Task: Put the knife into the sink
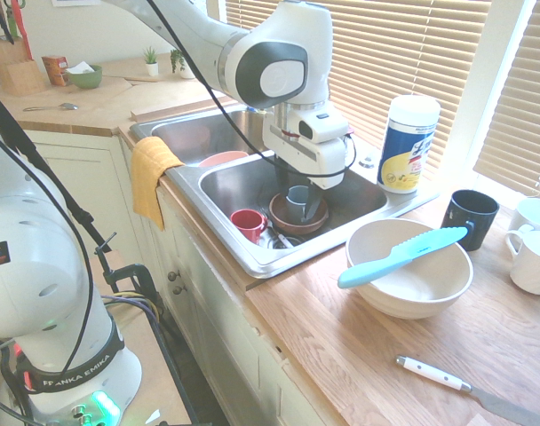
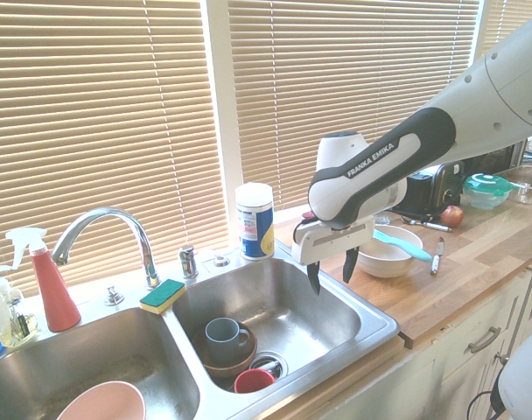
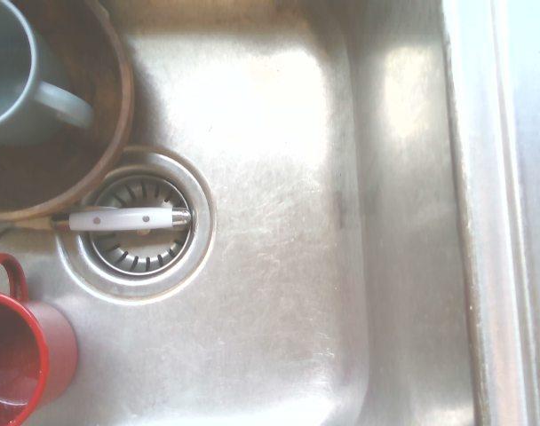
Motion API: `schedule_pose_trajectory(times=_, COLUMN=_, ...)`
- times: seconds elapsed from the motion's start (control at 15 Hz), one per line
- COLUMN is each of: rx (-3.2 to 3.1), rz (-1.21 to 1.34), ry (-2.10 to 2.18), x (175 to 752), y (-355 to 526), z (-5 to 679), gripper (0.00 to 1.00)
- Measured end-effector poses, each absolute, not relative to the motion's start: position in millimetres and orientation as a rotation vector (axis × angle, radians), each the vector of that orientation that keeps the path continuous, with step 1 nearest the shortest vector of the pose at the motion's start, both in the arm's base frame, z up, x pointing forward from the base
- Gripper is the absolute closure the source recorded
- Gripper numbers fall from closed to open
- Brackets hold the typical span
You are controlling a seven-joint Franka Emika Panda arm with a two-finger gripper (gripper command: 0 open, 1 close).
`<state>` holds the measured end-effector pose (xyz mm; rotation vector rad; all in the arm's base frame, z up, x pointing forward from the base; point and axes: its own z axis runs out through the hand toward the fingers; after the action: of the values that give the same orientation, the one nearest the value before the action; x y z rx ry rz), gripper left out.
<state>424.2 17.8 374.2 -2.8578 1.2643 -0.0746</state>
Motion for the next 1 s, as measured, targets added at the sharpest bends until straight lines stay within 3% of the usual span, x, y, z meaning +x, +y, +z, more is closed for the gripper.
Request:
schedule_pose_trajectory(times=0.27, rx=-2.864, rz=-0.094, ry=1.261, x=428, y=12, z=385, gripper=0.00)
schedule_pose_trajectory(times=0.73, rx=-2.988, rz=-0.044, ry=1.135, x=420, y=-84, z=488, gripper=0.00)
schedule_pose_trajectory(times=1.0, rx=-3.028, rz=0.027, ry=1.128, x=419, y=-148, z=473, gripper=0.00)
